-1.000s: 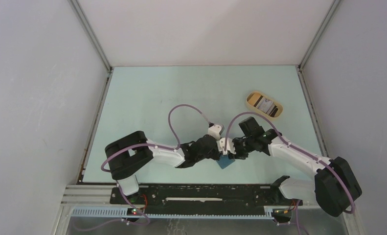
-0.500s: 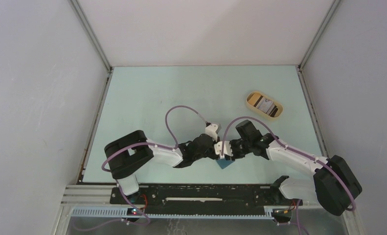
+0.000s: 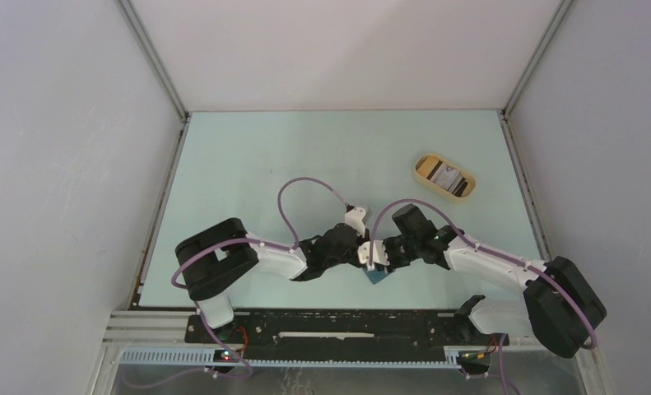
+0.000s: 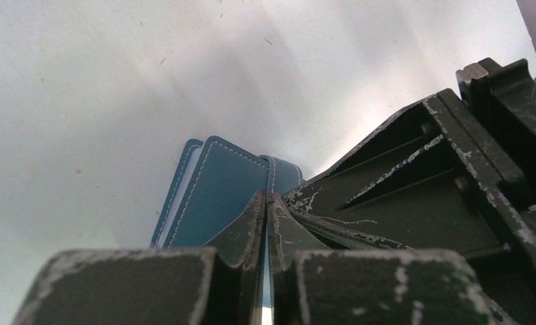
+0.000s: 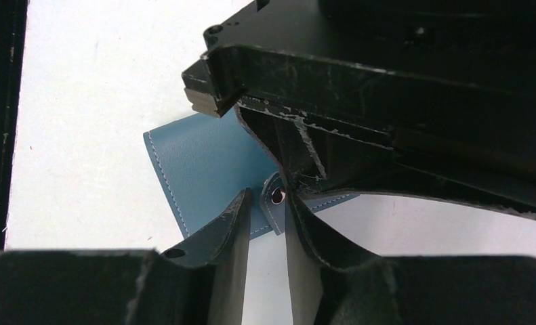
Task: Put the credit cards into the card holder
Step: Close the card holder at the center of the board.
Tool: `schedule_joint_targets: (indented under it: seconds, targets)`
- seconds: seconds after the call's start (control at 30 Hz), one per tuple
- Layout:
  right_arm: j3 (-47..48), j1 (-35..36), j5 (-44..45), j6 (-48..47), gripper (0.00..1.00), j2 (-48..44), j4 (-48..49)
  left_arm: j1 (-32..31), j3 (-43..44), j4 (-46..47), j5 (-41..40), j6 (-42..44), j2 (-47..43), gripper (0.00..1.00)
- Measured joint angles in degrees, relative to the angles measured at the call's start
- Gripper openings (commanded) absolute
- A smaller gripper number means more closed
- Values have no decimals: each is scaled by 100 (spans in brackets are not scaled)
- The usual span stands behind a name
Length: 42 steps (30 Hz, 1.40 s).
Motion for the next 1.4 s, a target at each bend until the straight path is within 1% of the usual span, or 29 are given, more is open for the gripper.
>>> schedule_joint_targets:
  seconds: [0.1,0.2,0.33,0.4,0.47,0.5,0.7,0.97,1.4]
  targets:
    - [-4,35,42,-2,26,7,15,9,0,2,37,-37,7,7]
    - [-7,61,90,-24,16,17,37,9,-11,22,52,-39,9,7]
    - [-7,61,136,-85,13,17,52,28,-81,129,70,-83,9,7]
    - [-7,63,136,-107,13,15,52,44,-96,155,83,-85,9,7]
    - [-7,61,136,-127,21,11,48,55,-96,160,94,-85,9,7]
    - [-7,63,131,-133,22,9,44,59,-96,160,98,-87,9,7]
    - [-7,66,129,-149,22,4,26,79,-96,166,146,-90,9,7]
    - [-7,63,129,-149,25,-66,-72,83,-101,170,184,-90,9,6]
    - [-9,63,129,-144,23,-129,-170,94,-136,227,186,-103,9,6]
